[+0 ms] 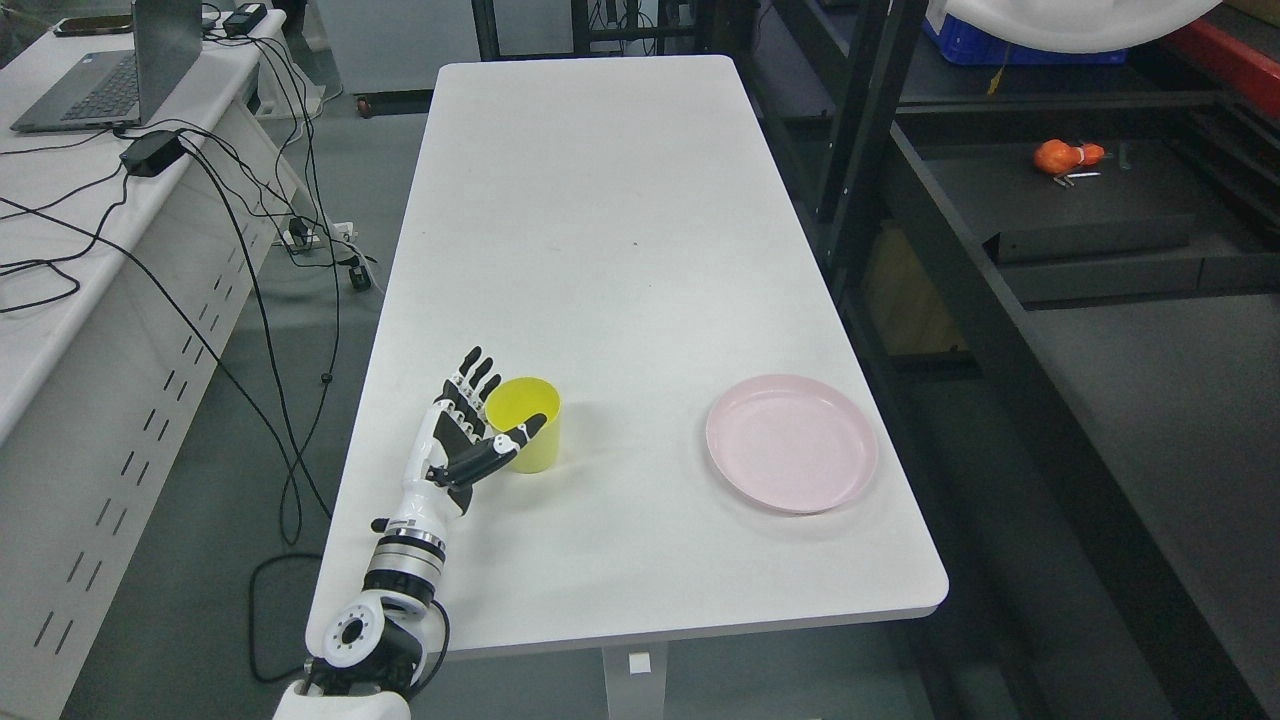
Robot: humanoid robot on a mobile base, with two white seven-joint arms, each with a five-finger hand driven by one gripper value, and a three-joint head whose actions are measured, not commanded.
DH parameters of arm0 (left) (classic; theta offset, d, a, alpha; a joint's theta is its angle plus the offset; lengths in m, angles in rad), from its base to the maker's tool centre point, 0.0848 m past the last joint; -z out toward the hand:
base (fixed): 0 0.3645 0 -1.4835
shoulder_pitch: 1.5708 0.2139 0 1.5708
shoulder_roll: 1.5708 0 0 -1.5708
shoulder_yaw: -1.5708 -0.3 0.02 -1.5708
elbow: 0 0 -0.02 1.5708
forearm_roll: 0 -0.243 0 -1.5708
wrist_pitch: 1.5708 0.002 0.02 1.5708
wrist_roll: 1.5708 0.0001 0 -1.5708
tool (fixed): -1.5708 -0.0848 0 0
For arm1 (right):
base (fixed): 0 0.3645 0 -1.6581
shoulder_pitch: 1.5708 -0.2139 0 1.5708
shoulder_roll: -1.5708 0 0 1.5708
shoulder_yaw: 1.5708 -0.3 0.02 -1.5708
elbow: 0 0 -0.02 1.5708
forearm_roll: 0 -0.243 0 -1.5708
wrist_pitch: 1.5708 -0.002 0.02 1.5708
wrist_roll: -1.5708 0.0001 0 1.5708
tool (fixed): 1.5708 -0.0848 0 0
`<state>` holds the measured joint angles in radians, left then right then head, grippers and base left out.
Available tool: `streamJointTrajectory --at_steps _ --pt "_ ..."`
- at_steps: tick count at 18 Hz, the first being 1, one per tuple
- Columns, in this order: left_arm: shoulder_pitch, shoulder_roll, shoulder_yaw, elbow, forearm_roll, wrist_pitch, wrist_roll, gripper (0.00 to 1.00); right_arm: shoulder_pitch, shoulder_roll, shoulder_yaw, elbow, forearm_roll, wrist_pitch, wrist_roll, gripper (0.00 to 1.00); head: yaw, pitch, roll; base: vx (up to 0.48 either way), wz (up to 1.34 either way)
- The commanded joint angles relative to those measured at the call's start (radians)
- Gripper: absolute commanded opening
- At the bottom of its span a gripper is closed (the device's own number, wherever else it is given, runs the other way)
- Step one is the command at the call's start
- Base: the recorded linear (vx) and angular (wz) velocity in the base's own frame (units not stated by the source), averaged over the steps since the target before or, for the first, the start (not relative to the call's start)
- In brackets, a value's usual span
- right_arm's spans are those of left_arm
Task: Place yellow IKEA cup on middle right shelf
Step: 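Close the left hand around the yellow cup and grip it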
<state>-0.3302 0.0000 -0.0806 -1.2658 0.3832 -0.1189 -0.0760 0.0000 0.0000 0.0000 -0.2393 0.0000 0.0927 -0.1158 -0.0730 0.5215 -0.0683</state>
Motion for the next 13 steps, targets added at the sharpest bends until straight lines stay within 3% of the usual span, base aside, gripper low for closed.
streamJointTrajectory --at_steps 1,13 --pt "-0.015 0.017 -0.068 0.095 0.003 -0.001 -0.001 0.99 0.014 -0.017 0.017 0.000 -0.025 0.001 -0.001 0.99 0.0000 0.000 0.000 0.000 0.00" --pt "-0.044 0.017 -0.114 0.100 -0.084 0.001 -0.010 0.97 0.014 -0.017 0.017 0.000 -0.025 0.001 -0.001 0.99 0.0000 0.000 0.000 0.000 0.00"
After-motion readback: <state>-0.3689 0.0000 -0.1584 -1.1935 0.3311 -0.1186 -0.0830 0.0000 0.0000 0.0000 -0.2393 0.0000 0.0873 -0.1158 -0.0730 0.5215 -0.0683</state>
